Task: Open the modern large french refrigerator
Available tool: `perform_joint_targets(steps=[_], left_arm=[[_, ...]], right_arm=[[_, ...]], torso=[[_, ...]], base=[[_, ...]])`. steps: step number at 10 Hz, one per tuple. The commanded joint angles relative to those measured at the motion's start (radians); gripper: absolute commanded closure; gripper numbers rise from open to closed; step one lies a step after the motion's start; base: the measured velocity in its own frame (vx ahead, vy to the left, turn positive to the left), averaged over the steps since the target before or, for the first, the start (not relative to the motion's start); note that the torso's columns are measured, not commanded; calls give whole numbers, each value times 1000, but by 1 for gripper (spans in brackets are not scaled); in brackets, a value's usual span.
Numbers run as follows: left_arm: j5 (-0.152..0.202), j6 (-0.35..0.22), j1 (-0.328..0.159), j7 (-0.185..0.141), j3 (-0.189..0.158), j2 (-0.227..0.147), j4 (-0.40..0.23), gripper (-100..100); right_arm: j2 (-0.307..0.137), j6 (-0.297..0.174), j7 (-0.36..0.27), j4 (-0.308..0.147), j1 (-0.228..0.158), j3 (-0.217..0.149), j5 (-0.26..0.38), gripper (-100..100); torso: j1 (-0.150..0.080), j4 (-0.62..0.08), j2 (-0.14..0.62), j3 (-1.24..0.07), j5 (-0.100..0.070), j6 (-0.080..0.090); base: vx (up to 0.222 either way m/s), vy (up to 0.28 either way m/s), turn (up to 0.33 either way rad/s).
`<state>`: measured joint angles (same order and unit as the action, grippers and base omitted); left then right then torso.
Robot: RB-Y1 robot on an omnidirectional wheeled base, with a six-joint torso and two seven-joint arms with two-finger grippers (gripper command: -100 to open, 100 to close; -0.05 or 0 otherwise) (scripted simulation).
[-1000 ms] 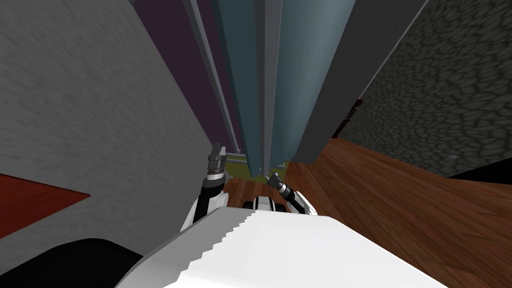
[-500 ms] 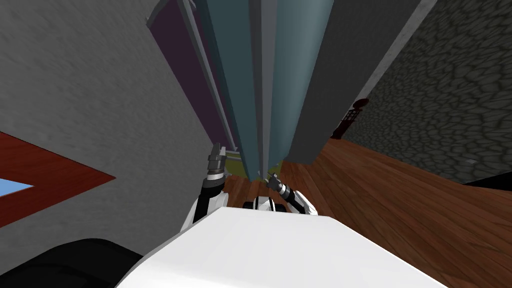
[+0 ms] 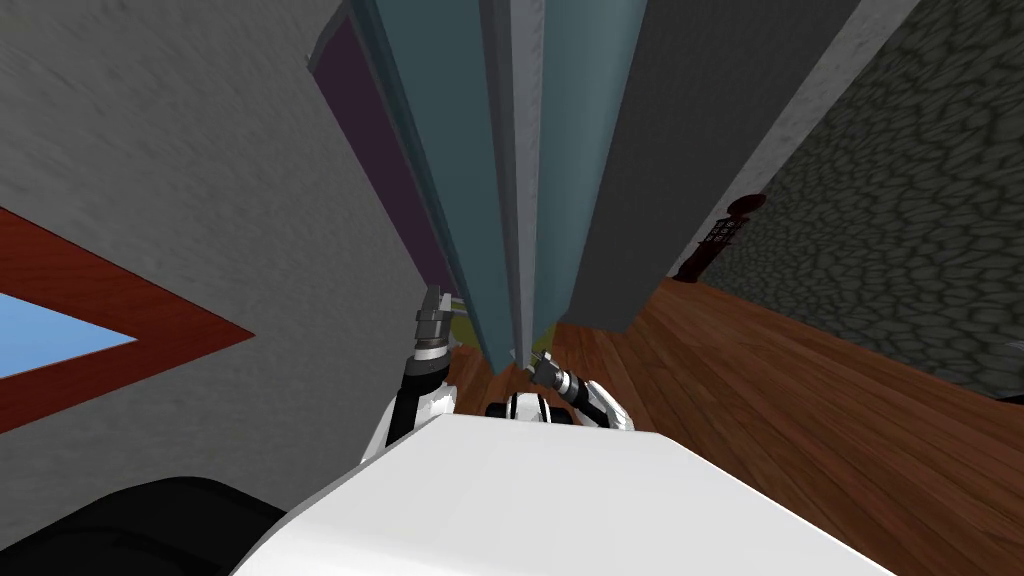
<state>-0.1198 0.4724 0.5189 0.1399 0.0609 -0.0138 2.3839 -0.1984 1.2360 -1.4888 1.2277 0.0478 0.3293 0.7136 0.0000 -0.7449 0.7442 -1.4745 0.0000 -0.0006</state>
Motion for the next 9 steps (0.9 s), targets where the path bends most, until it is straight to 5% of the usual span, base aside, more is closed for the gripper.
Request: perform_joint_targets(steps=[1,3,4,9], left_arm=[[0,0,0,0,0,0,0,0],[0,0,0,0,0,0,0,0],[0,0,0,0,0,0,0,0],[0,0,0,0,0,0,0,0]], right_arm=[[-8,26,24,35,-2,23,5,100],[-14,40,34,39,-5,36,9,100],[-30,-5,70,45,-26,27,12,-100],[-45,-74,158,84,-101,11,7,-100]], torso=[[2,-1,1,0,0,1],[-1,-4,8,3,-1,-1],[2,-4,7,3,-1,0],[4,1,-2,-1,1,-1]], base=[[-51,-137,74],[-24,-169,92],[-52,-49,2],[-73,4,2]])
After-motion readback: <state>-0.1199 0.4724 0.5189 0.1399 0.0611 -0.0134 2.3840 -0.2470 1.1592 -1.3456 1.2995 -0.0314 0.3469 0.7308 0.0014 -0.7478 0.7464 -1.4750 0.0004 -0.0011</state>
